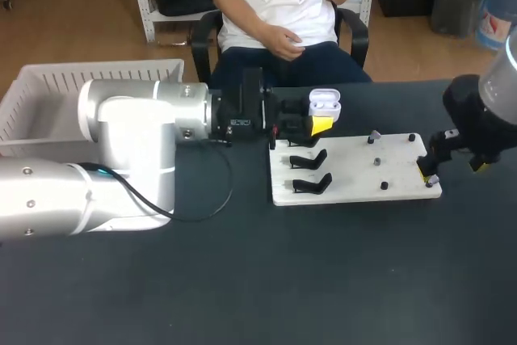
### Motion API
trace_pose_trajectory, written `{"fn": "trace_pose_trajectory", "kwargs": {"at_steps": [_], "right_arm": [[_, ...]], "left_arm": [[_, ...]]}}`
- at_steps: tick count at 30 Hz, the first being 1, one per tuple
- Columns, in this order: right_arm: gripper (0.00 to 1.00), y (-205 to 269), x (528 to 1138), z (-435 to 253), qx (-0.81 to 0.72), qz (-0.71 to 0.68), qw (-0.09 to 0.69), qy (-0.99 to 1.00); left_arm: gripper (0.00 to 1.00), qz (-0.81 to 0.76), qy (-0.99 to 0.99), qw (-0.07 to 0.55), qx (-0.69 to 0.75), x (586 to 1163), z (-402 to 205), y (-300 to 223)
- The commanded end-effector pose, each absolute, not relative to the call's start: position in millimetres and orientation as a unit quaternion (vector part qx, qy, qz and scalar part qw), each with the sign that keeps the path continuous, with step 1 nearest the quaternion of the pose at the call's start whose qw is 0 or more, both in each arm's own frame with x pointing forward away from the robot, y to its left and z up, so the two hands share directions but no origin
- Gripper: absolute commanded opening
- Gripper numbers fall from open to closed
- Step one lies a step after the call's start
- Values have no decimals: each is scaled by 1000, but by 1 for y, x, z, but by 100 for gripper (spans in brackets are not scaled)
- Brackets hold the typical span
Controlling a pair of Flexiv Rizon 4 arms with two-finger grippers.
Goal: Pick up each earbud case from the left stands, insert the matching earbuds, close the lid, and place the case in the box.
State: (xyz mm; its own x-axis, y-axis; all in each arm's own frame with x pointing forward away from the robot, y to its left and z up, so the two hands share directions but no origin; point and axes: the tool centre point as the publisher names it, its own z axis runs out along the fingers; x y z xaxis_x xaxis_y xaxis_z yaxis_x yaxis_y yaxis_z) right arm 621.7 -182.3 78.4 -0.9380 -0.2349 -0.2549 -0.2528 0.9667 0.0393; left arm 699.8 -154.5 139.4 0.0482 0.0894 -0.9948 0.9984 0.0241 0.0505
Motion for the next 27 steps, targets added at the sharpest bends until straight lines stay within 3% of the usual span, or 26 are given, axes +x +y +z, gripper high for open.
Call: {"fn": "trace_pose_trajectory", "kwargs": {"at_steps": [1, 24, 27], "right_arm": [[100, -183, 622, 70, -123, -70, 125, 982], [100, -187, 658, 23, -186, -64, 79, 977], [90, -187, 659, 22, -194, -61, 78, 976]], "left_arm": [[0, -458, 516, 497, 527, 700, 139, -155], [0, -458, 516, 497, 527, 700, 139, -155], [0, -458, 516, 497, 527, 700, 139, -155]]}}
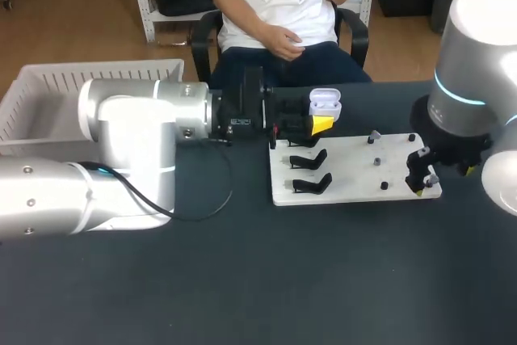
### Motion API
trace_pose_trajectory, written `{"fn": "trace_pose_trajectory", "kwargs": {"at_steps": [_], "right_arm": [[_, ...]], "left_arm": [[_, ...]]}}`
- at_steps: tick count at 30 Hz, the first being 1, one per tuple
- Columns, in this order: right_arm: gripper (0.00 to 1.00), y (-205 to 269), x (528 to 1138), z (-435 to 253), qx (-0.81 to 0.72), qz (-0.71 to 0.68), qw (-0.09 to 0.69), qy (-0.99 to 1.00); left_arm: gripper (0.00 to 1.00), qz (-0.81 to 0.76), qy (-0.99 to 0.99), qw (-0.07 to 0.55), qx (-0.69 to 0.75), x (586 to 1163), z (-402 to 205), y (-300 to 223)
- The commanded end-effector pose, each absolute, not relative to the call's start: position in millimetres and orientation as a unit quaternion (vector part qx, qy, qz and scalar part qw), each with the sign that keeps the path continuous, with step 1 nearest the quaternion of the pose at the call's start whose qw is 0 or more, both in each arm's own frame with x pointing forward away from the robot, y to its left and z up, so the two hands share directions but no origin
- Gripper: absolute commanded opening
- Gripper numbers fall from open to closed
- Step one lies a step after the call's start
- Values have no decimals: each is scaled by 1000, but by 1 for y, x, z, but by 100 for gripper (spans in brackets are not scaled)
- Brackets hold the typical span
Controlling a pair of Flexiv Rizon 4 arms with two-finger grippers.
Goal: Pick up each earbud case from the left stands, insert the matching earbuds, close the lid, and place the case in the box.
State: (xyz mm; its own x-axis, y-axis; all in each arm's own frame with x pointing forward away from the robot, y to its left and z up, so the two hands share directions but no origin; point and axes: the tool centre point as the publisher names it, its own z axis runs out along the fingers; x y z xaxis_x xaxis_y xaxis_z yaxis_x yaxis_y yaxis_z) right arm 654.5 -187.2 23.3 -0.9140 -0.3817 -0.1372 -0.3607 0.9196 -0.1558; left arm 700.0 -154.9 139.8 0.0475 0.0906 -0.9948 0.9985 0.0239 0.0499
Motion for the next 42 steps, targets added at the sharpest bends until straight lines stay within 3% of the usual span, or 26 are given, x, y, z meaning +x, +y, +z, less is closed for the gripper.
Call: {"fn": "trace_pose_trajectory", "kwargs": {"at_steps": [1, 7, 9, 11, 28, 35, 42], "right_arm": [[87, -187, 659, 22, -200, -62, 75, 975], [68, -185, 659, 22, -204, -51, 68, 975], [49, -184, 658, 22, -205, -50, 65, 975], [46, -183, 657, 22, -207, -49, 63, 975], [48, -184, 649, 25, -231, -53, 44, 970], [38, -182, 652, 25, -240, -58, 43, 968], [35, -181, 652, 23, -242, -56, 41, 968]], "left_arm": [[0, -458, 516, 497, 527, 700, 139, -155], [0, -458, 516, 497, 527, 700, 139, -155], [0, -458, 516, 497, 527, 700, 139, -155], [0, -458, 516, 497, 527, 700, 139, -155], [0, -458, 516, 497, 527, 700, 139, -155], [0, -458, 516, 497, 527, 700, 139, -155], [0, -458, 516, 497, 527, 700, 139, -155]]}}
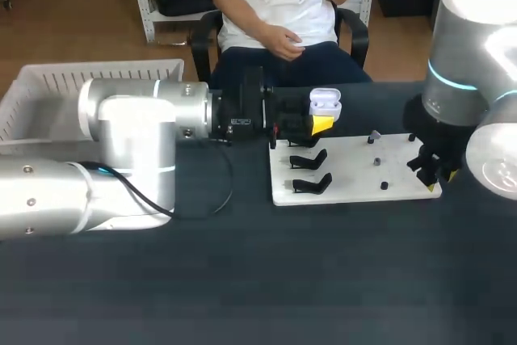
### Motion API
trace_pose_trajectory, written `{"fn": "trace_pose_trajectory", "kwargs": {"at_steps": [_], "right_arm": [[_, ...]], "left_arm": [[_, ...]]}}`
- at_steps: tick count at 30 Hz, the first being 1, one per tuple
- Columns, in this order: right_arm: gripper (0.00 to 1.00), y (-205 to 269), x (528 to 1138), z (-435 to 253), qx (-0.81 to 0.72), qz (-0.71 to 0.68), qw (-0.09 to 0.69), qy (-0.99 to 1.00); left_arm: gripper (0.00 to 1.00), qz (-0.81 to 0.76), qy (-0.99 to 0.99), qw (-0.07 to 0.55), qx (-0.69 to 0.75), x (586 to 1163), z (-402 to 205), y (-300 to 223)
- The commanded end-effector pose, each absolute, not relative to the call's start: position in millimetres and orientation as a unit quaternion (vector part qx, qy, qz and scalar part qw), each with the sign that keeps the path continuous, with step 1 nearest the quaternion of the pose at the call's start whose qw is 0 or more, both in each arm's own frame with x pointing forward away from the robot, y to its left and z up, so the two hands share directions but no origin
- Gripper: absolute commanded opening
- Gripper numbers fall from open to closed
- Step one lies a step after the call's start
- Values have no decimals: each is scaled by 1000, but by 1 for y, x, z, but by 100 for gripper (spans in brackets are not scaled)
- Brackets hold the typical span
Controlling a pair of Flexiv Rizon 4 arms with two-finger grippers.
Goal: Pick up each earbud case from the left stands, insert the matching earbuds, close the lid, and place the case in the box.
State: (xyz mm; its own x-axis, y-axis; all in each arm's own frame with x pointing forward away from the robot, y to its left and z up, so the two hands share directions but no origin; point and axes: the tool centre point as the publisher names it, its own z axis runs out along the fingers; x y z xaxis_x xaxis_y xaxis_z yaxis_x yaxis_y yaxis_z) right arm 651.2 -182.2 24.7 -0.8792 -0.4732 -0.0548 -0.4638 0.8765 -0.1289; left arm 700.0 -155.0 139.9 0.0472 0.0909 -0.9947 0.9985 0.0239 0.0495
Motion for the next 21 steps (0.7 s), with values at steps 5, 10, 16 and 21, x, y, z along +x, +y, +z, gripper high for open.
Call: {"fn": "trace_pose_trajectory", "kwargs": {"at_steps": [5, 10, 16, 21], "right_arm": [[33, -181, 651, 22, -240, -55, 40, 968], [30, -182, 651, 19, -238, -53, 39, 969], [32, -180, 654, 18, -240, -53, 38, 969], [31, -180, 656, 18, -242, -55, 38, 968]], "left_arm": [[0, -458, 516, 497, 527, 700, 139, -155], [0, -458, 516, 497, 527, 700, 139, -155], [0, -458, 516, 497, 527, 700, 139, -155], [0, -458, 516, 497, 527, 700, 139, -155]]}}
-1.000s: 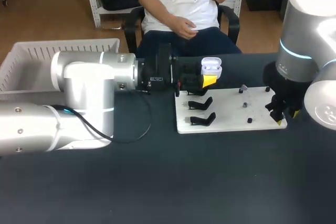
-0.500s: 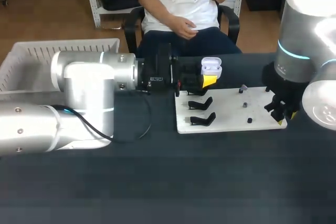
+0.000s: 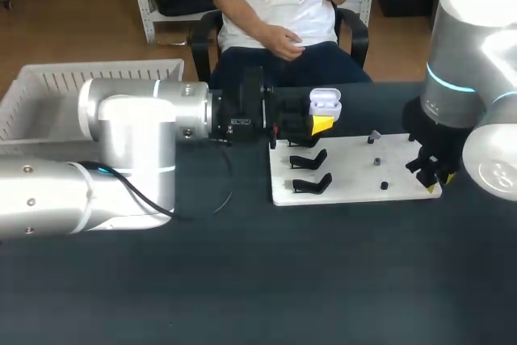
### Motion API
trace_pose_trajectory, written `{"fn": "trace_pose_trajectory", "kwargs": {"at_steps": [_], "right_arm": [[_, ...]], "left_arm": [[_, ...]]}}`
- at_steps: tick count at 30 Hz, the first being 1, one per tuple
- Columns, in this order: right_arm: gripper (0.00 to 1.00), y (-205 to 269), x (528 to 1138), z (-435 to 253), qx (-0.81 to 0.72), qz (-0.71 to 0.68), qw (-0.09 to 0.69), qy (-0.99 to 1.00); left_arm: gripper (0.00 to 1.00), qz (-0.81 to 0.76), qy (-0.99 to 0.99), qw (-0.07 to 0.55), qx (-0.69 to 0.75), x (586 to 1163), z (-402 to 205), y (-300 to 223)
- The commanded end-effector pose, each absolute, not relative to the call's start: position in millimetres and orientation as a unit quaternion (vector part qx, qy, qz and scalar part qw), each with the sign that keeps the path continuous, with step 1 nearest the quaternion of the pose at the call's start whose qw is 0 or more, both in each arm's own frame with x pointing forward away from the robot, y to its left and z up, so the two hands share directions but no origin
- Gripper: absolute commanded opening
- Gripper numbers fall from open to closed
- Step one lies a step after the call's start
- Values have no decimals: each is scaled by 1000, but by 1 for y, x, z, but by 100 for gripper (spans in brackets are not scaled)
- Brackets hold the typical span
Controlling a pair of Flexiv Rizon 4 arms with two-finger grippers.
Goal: Pick up each earbud case from the left stands, insert the matching earbuds, close the lid, and place the case in the box.
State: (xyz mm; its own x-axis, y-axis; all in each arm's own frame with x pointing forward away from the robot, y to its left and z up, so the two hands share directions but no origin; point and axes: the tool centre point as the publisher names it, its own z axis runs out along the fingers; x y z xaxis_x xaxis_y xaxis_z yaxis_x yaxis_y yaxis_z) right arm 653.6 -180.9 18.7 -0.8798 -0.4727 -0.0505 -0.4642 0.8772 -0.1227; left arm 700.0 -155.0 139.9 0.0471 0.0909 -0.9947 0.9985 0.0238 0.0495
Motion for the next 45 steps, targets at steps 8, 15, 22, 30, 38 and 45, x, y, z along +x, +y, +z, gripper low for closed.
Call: {"fn": "trace_pose_trajectory", "kwargs": {"at_steps": [8, 15, 22, 30, 38, 45], "right_arm": [[0, -179, 655, 20, -243, -63, 32, 967], [0, -178, 653, 32, -233, -75, 33, 969], [0, -171, 637, 75, -184, -69, 16, 980], [0, -147, 620, 128, -121, -62, -3, 991], [0, -147, 620, 128, -121, -62, -3, 991], [0, -147, 620, 128, -121, -62, -3, 991]], "left_arm": [[0, -458, 516, 497, 527, 700, 139, -155], [0, -458, 516, 497, 527, 700, 139, -155], [0, -458, 516, 497, 527, 700, 139, -155], [0, -458, 516, 497, 527, 700, 139, -155], [0, -458, 516, 497, 527, 700, 139, -155], [0, -458, 516, 497, 527, 700, 139, -155]]}}
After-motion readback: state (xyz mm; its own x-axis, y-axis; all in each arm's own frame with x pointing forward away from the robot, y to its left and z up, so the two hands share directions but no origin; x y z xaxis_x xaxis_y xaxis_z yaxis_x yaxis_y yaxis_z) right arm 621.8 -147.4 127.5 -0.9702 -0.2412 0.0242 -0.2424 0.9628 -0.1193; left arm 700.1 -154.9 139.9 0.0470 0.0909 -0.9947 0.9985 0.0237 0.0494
